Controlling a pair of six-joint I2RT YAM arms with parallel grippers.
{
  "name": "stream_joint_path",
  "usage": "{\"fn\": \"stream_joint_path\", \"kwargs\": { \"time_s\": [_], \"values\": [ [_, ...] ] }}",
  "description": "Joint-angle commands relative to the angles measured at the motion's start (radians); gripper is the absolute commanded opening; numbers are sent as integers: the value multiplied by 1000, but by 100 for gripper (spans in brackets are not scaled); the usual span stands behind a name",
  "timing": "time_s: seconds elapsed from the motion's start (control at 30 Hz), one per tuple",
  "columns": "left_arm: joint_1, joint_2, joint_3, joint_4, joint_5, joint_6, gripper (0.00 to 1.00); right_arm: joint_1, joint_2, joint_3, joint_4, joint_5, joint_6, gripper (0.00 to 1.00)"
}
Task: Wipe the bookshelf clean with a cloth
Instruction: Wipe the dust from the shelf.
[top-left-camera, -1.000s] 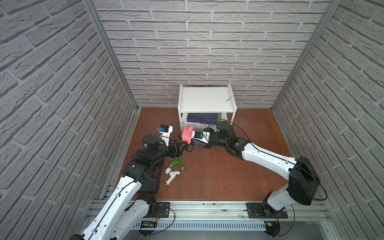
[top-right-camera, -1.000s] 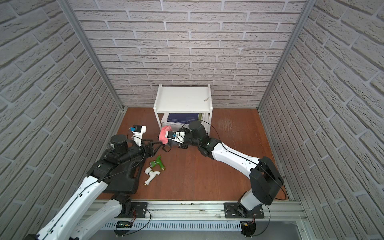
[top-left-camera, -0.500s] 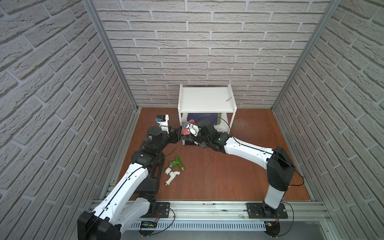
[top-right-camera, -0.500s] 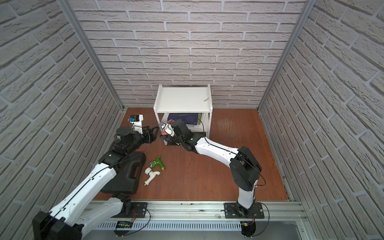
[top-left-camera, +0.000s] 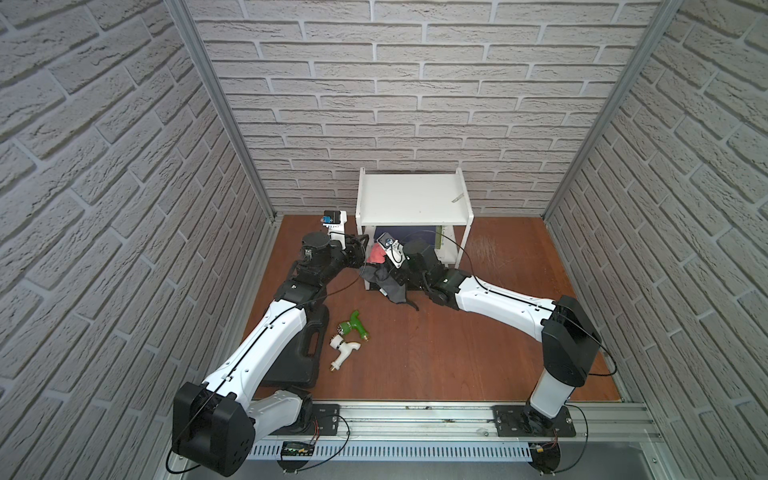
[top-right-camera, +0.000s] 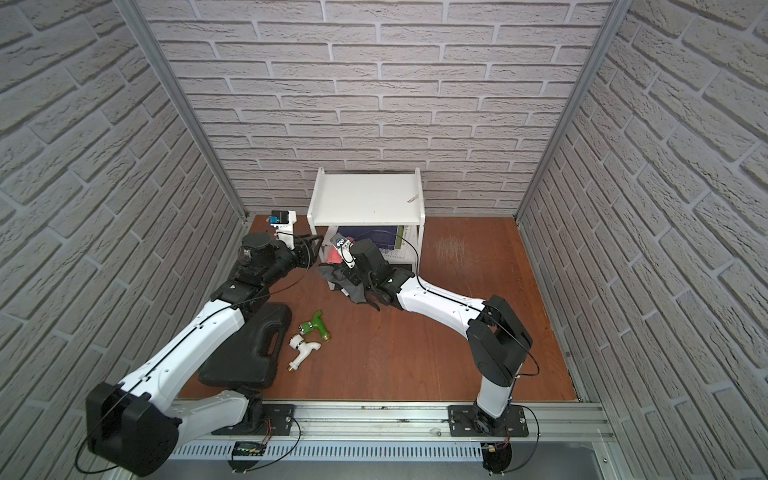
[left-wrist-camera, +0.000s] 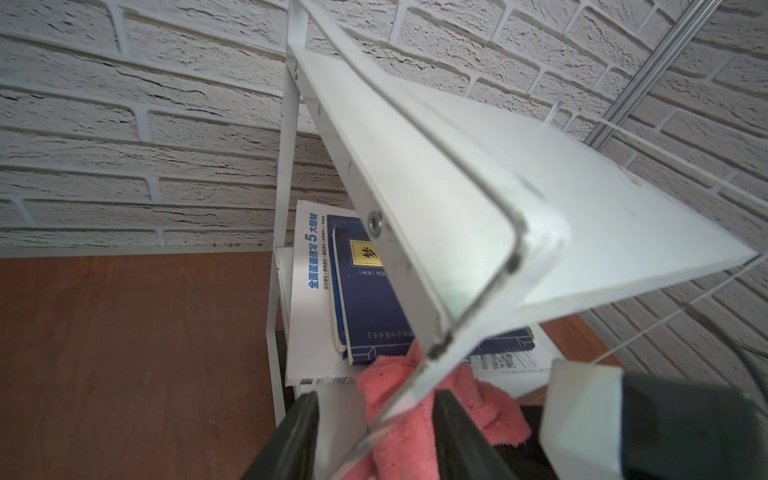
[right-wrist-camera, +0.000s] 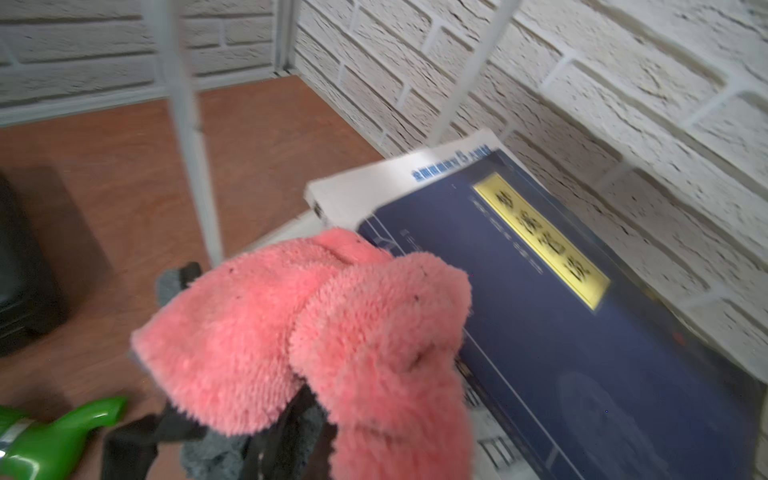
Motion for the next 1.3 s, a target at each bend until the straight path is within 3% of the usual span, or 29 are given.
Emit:
{"fn": "stream_joint_path", "kwargs": {
  "time_s": [0.0, 0.1, 0.27, 0.37, 0.43, 0.53, 0.63, 0.77, 0.93, 1.0, 1.07, 1.17, 1.27],
  "values": [
    [13, 15, 53, 15, 31, 56, 42, -59, -90, -76, -28, 226, 3, 3],
    [21, 31, 72, -18, 47, 74, 30, -53, -94, -68, -100, 78, -11, 3],
    [25, 50, 72, -50, 74, 99, 14, 37, 14, 118, -126, -139, 161, 2],
    [27, 61, 77, -72, 90, 129, 9, 59, 72, 190, -102, -103, 241, 2],
    [34, 68, 80, -84, 94, 140, 4, 58, 89, 209, -122, 22, 261, 2],
    [49, 77, 82, -87, 119, 142, 0, 36, 62, 154, -142, 167, 254, 3],
    [59, 79, 87, -95, 125, 144, 0, -20, -29, 52, -165, 228, 240, 3],
    [68, 81, 93, -115, 110, 153, 0, -94, -172, -122, -173, 195, 201, 3],
    [72, 85, 96, -143, 94, 186, 0, -194, -299, -203, -254, 204, 184, 3],
    [71, 87, 98, -157, 89, 199, 0, -210, -413, -247, -243, 64, 114, 3],
    [72, 86, 101, -161, 78, 212, 0, -229, -537, -304, -117, -66, 110, 3],
    [71, 88, 105, -163, 64, 234, 0, -293, -599, -239, -72, -65, 159, 3],
    [72, 94, 105, -160, 59, 250, 0, -314, -514, -133, -66, 22, 154, 3]
  ]
}}
